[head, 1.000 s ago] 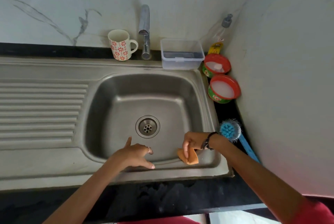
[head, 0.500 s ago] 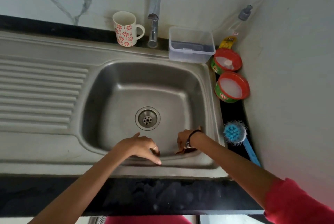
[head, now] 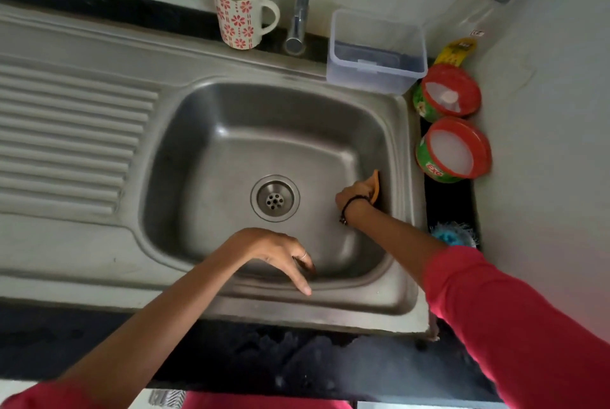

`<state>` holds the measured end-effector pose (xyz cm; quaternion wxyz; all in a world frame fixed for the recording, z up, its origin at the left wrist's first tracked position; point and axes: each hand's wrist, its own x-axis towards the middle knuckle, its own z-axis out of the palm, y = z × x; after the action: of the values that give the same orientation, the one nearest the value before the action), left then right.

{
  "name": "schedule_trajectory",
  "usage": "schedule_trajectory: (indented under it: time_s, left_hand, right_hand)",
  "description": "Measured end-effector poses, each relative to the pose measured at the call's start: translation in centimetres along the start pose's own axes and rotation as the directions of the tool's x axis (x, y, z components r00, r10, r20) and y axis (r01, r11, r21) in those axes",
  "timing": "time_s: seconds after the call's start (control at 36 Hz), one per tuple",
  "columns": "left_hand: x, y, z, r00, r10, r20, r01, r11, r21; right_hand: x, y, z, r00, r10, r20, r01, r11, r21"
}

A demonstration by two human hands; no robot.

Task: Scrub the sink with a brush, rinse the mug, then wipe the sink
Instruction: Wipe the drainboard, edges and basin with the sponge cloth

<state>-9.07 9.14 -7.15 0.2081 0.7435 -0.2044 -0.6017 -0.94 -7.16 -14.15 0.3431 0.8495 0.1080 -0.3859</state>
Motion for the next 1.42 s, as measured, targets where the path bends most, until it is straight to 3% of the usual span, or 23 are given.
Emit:
schedule_trajectory:
  time_s: [0.22, 0.44, 0.5, 0.64, 0.78, 0.89, 0.94, 0.97, 1.03, 1.08, 1.17, 1.19, 1.28, 1.31, 1.39, 1.42]
  left_hand:
    - [1.1, -0.1, -0.6, 0.997, 0.006, 0.071, -0.007, 1.0, 0.011]
    - [1.6, -0.5, -0.6, 0.997, 0.038, 0.067, -0.038, 0.999, -0.01]
    - [1.7, -0.3, -0.7, 0.997, 0.043, 0.069, -0.042, 0.999, -0.009]
    - [1.5, -0.7, -1.3, 0.998, 0.064, 0.015, -0.064, 0.997, -0.031]
    - [0.8, -2.2, -1.7, 0.991, 0.056, -0.121, -0.049, 0.997, 0.059]
    - [-0.2, -3.5, -2.3, 0.978, 0.037, -0.203, -0.005, 0.987, 0.158]
    - [-0.7, -4.5, -2.9, 0.973, 0.029, -0.23, 0.021, 0.978, 0.209]
    - [-0.9, -5.0, -3.2, 0.969, 0.015, -0.248, 0.042, 0.974, 0.223]
    - [-1.6, -6.2, -4.2, 0.955, -0.02, -0.297, 0.1, 0.961, 0.257]
    - [-2.7, -7.3, -5.3, 0.939, -0.06, -0.338, 0.166, 0.941, 0.295]
    - [-4.3, -9.0, -6.7, 0.92, -0.105, -0.377, 0.237, 0.915, 0.325]
    - [-4.7, -9.5, -7.2, 0.913, -0.117, -0.39, 0.258, 0.907, 0.332]
    - [-6.2, -10.7, -8.5, 0.896, -0.148, -0.419, 0.325, 0.862, 0.389]
    - [-6.5, -11.1, -8.9, 0.89, -0.154, -0.428, 0.342, 0.848, 0.405]
    - [-7.3, -12.3, -9.9, 0.864, -0.156, -0.478, 0.397, 0.795, 0.458]
    - [-7.4, -12.8, -10.1, 0.849, -0.15, -0.506, 0.416, 0.78, 0.467]
  right_hand:
    - [2.4, 2.9, -2.8, 0.969, 0.031, -0.244, -0.04, 0.999, -0.034]
    - [0.5, 0.9, 0.2, 0.986, 0.07, -0.15, -0.087, 0.99, -0.109]
    - [0.6, 1.8, -0.3, 0.989, 0.05, -0.136, -0.057, 0.997, -0.048]
    - [2.6, 3.4, -3.7, 0.949, 0.186, -0.255, -0.167, 0.981, 0.094]
    - [3.6, 4.3, -5.5, 0.893, 0.143, -0.428, -0.089, 0.986, 0.144]
    - [3.3, 3.1, -4.5, 0.861, 0.187, -0.473, 0.022, 0.915, 0.403]
    - [3.2, 2.3, -3.3, 0.849, 0.264, -0.458, 0.06, 0.812, 0.58]
    - [3.1, 1.9, -2.5, 0.85, 0.32, -0.418, 0.076, 0.711, 0.699]
    - [2.1, 1.1, -2.0, 0.859, 0.444, -0.254, 0.045, 0.428, 0.903]
    - [1.1, 0.3, -2.5, 0.85, 0.527, -0.013, -0.031, 0.074, 0.997]
    - [0.4, -0.8, -3.0, 0.778, 0.556, 0.294, -0.054, -0.408, 0.912]
    - [0.4, -1.0, -3.0, 0.772, 0.54, 0.334, -0.033, -0.491, 0.87]
    - [0.5, -1.2, -3.5, 0.807, 0.483, 0.341, -0.006, -0.571, 0.821]
    - [0.7, -1.0, -4.0, 0.783, 0.512, 0.353, 0.018, -0.586, 0.81]
    - [1.8, 0.0, -6.3, 0.605, 0.639, 0.475, 0.127, -0.666, 0.735]
    - [2.2, 0.3, -7.1, 0.579, 0.651, 0.492, 0.139, -0.673, 0.726]
